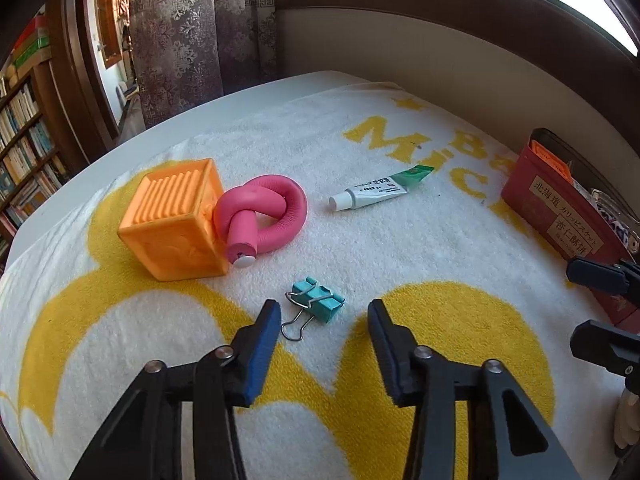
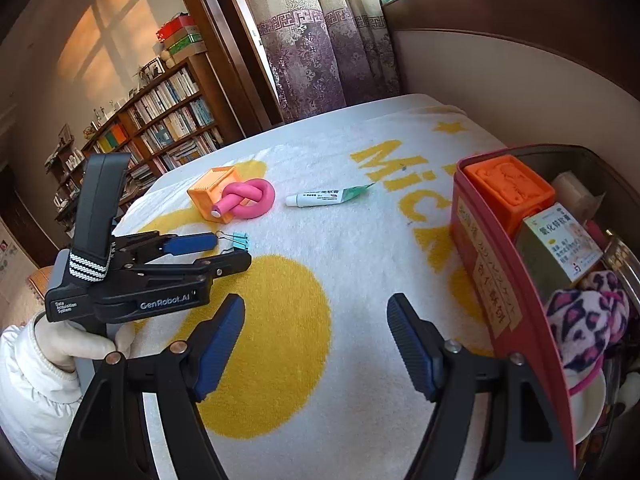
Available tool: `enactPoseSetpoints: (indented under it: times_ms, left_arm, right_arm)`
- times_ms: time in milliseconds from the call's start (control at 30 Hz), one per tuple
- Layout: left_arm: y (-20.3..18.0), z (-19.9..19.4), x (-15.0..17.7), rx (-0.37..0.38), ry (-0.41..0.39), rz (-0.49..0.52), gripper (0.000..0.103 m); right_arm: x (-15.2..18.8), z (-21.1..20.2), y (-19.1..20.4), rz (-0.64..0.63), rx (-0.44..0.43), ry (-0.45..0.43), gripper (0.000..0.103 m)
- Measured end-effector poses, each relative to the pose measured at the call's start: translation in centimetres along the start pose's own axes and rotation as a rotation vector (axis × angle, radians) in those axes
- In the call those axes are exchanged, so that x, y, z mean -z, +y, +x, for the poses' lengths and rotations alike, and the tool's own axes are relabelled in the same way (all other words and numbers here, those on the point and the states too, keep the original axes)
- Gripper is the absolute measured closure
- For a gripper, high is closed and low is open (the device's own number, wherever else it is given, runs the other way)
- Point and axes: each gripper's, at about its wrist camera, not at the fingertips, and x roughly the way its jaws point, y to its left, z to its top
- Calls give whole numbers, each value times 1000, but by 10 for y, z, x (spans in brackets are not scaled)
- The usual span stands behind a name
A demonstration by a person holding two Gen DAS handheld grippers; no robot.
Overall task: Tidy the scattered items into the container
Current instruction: 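Grasp the teal binder clip with the left tool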
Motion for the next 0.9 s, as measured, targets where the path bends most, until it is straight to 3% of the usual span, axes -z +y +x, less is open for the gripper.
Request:
enactPoseSetpoints:
  times_ms: [333, 433, 533, 900]
  left_arm:
    - [-1, 6, -8, 2, -25, 47, 63]
    - [-4, 4, -7, 3, -27, 54, 73]
    - [-11, 0, -3, -31, -31, 59, 74]
    - [14, -49, 37, -89, -62, -164, 74]
  right_arm:
    - [1, 5, 3, -26, 26, 13, 26]
    - [2, 6, 2, -25, 32, 15, 26]
    - [2, 6, 2, -26, 44, 14, 26]
    - [5, 6, 7, -51, 33, 5, 26]
